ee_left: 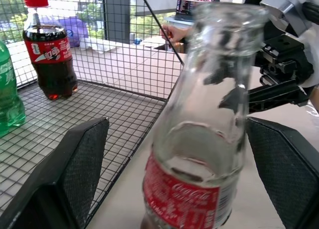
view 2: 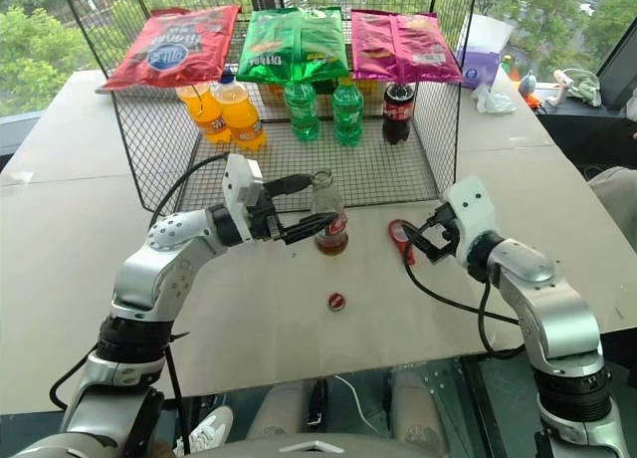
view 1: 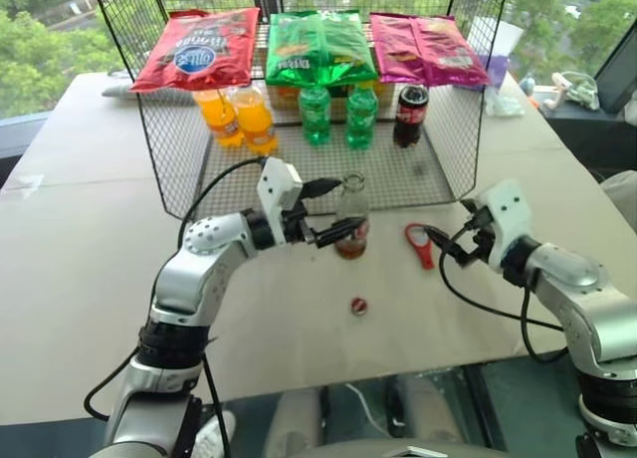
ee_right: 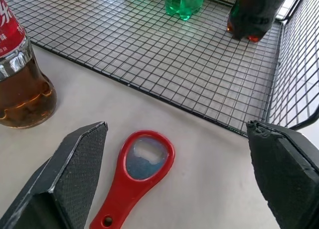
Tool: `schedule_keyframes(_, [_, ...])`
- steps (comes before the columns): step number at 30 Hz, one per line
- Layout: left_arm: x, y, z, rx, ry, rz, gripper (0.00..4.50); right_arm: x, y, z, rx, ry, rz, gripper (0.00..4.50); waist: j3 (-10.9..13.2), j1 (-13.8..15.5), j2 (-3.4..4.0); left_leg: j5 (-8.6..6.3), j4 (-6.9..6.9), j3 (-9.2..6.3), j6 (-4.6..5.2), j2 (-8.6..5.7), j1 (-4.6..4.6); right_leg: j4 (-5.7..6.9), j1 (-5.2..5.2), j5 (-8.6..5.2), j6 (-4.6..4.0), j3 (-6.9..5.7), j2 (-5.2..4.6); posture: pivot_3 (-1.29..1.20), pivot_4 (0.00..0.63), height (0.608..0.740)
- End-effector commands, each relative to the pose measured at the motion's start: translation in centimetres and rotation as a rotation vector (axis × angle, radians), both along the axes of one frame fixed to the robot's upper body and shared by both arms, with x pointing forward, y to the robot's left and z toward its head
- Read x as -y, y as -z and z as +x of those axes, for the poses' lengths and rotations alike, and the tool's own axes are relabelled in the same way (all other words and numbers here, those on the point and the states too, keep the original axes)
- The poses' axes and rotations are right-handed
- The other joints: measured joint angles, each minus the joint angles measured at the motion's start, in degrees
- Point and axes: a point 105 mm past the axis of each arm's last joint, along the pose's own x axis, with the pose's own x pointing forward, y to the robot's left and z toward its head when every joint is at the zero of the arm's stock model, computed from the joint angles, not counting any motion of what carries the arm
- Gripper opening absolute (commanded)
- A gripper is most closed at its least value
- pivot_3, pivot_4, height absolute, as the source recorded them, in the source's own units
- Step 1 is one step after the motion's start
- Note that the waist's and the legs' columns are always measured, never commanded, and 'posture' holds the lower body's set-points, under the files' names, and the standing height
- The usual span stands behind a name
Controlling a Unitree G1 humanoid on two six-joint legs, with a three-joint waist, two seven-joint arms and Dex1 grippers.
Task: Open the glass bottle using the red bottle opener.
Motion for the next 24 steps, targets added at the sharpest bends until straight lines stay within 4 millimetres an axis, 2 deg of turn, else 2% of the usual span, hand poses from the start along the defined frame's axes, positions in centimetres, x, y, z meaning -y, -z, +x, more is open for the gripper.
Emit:
schedule_keyframes(1, [-0.1, -1.0, -0.5, 0.037, 0.022, -0.013, 4.45, 0.1, -1.2, -0.2, 0.057, -0.009, 0.002, 4.50, 0.0, 0.0, 0.00, 0.00, 0.00, 0.00, 0.00, 0.00, 0.00, 0.00, 0.00, 0.00, 0.00, 0.00, 0.00, 0.00, 0.150, 0.740])
schedule_keyframes(10, [-0.8, -0.9, -1.4, 0.004, 0.061, -0.016, 4.45, 0.5, -1.4, -0.8, 0.052, -0.048, -0.004, 4.50, 0.0, 0.0, 0.00, 0.00, 0.00, 0.03, 0.00, 0.01, 0.00, 0.00, 0.00, 0.00, 0.00, 0.00, 0.00, 0.00, 0.150, 0.740])
schedule_keyframes(15, [-2.5, -0.3, -3.3, -0.032, 0.048, 0.013, 4.45, 1.6, -1.4, -2.1, 0.046, -0.090, -0.006, 4.50, 0.0, 0.0, -0.01, 0.00, -0.02, -0.01, 0.00, 0.02, 0.00, -0.04, 0.00, 0.00, 0.00, 0.02, -0.01, 0.00, 0.150, 0.740])
schedule_keyframes(22, [-6.8, 1.3, -4.4, -0.112, -0.162, 0.011, 4.45, 3.8, -1.0, -5.4, 0.052, -0.118, -0.016, 4.50, 0.0, 0.1, -0.02, 0.00, -0.03, -0.08, 0.00, 0.06, 0.06, -0.04, 0.01, -0.10, 0.12, 0.04, -0.02, 0.00, 0.150, 0.740])
schedule_keyframes(24, [-9.7, 1.8, -4.1, -0.142, -0.326, -0.040, 4.45, 5.4, -0.6, -6.5, 0.045, -0.093, -0.029, 4.50, 0.0, 0.1, -0.02, 0.00, 0.01, -0.09, 0.00, 0.07, 0.08, -0.03, 0.02, -0.12, 0.17, 0.05, -0.02, 0.00, 0.150, 0.740])
